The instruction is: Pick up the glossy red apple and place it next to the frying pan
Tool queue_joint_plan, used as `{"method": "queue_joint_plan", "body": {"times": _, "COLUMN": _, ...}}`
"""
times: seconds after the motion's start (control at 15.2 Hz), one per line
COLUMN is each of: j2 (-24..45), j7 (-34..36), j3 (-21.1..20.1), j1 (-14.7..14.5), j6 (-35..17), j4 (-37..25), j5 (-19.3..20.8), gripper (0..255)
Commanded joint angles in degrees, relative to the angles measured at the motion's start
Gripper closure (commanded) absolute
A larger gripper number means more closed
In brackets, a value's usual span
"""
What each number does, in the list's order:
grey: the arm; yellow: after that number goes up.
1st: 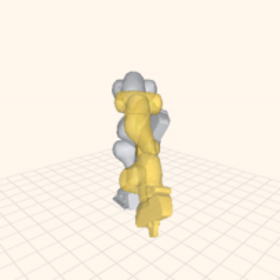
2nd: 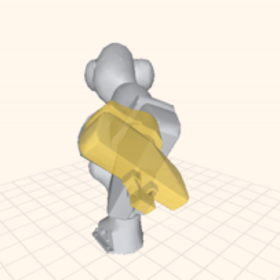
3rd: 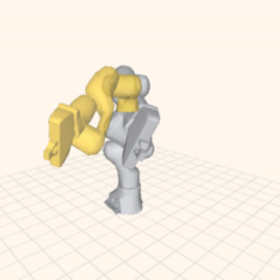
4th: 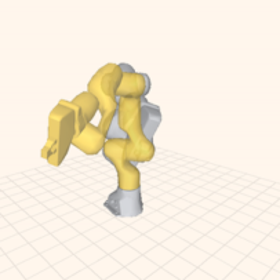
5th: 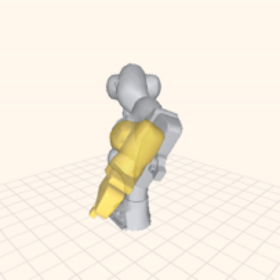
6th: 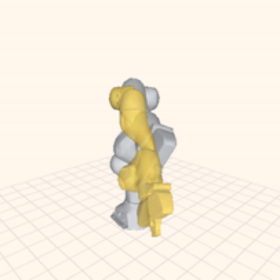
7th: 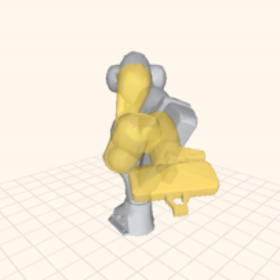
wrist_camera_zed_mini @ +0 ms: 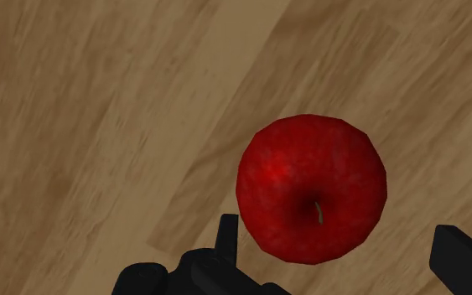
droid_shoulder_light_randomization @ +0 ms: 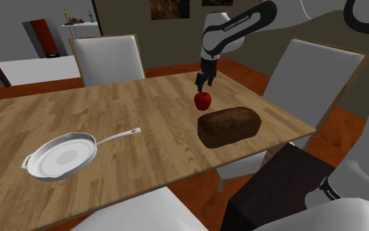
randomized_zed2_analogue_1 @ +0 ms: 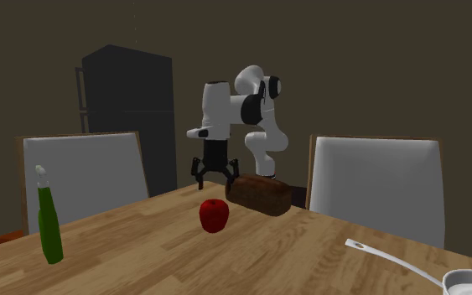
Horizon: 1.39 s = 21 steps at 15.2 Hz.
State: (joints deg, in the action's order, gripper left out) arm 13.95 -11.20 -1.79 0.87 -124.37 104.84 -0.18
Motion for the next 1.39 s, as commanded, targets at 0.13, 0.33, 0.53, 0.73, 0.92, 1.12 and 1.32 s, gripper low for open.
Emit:
{"method": "queue_joint_plan", "body": {"times": 0.13, "j2": 1.54, "j7": 0.17, "j3": -0.04, "j1": -0.12, "j6": -2.28, "j4": 0.71, "j5": 0.07, "gripper": 0}}
{"method": "queue_joint_plan", "body": {"times": 0.33, "j2": 1.55, "j7": 0.17, "j3": -0.04, "j1": -0.12, "j6": -2.27, "j4": 0.69, "j5": 0.07, "gripper": 0}}
{"method": "queue_joint_plan", "body": {"times": 0.53, "j2": 1.55, "j7": 0.17, "j3": -0.04, "j1": -0.12, "j6": -2.27, "j4": 0.69, "j5": 0.07, "gripper": 0}}
{"method": "queue_joint_plan", "body": {"times": 0.73, "j2": 1.54, "j7": 0.17, "j3": -0.04, "j1": -0.12, "j6": -2.26, "j4": 0.69, "j5": 0.07, "gripper": 255}}
{"method": "queue_joint_plan", "body": {"times": 0.92, "j2": 1.54, "j7": 0.17, "j3": -0.04, "j1": -0.12, "j6": -2.26, "j4": 0.69, "j5": 0.07, "gripper": 255}}
{"method": "queue_joint_plan", "body": {"times": 1.12, "j2": 1.54, "j7": 0.17, "j3": -0.04, "j1": -0.12, "j6": -2.26, "j4": 0.69, "j5": 0.07, "gripper": 255}}
{"method": "queue_joint_plan", "body": {"times": 1.32, "j2": 1.24, "j7": 0.17, "j3": -0.04, "j1": -0.12, "j6": -1.59, "j4": 0.32, "j5": 0.06, "gripper": 255}}
